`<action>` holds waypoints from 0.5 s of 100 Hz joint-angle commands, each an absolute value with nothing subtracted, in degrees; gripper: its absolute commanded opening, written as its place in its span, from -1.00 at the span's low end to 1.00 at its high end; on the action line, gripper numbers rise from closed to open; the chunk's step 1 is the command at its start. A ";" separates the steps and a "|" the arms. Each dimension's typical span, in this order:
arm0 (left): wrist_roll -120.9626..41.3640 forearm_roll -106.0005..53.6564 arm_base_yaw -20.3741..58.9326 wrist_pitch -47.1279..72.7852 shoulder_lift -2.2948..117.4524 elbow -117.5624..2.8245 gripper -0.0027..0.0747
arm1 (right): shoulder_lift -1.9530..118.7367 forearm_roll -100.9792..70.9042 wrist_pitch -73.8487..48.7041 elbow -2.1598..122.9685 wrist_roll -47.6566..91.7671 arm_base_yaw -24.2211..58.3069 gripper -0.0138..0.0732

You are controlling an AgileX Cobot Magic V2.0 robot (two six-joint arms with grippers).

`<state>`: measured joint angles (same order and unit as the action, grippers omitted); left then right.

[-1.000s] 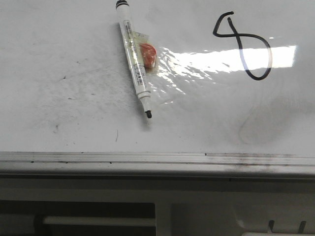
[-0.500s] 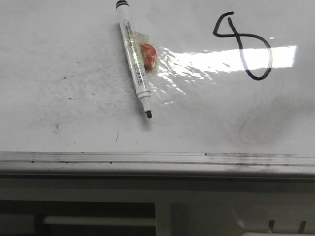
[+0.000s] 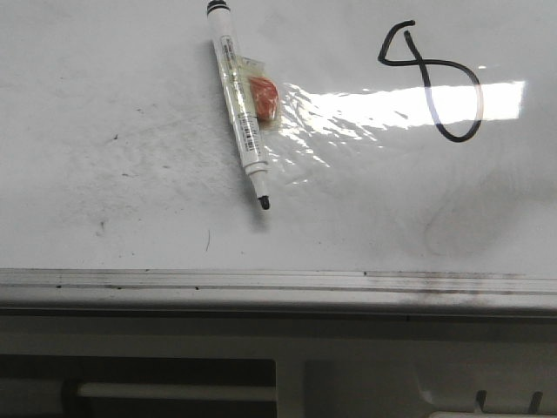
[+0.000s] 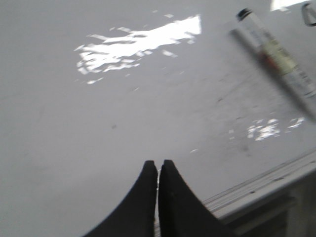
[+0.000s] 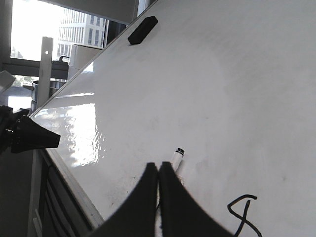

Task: Write number 8 on whiteboard

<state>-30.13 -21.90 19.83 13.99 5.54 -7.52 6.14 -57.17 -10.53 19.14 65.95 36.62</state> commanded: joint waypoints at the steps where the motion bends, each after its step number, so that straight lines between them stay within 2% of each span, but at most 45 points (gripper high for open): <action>1: -21.14 -13.58 16.59 10.11 3.42 -6.57 -0.98 | 6.66 -58.00 -7.64 20.72 66.08 36.39 -0.80; 19: -1.72 0.00 15.30 8.56 1.99 -0.92 -0.98 | 6.66 -58.00 -7.64 20.72 66.08 36.39 -0.80; 30: -0.31 -0.38 15.21 9.04 1.99 1.98 -0.98 | 6.66 -58.00 -7.64 20.72 66.08 36.39 -0.80; 37: -0.31 -0.38 15.21 14.48 1.99 1.85 -0.98 | 6.66 -58.00 -7.64 20.72 66.08 36.39 -0.80; 50: -0.31 -0.38 15.21 14.29 1.99 1.85 -0.98 | 6.66 -58.00 -7.64 20.72 66.08 36.39 -0.80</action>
<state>-1.05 -0.47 15.34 17.88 1.43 -0.39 6.14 -57.17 -10.53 19.14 65.95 36.59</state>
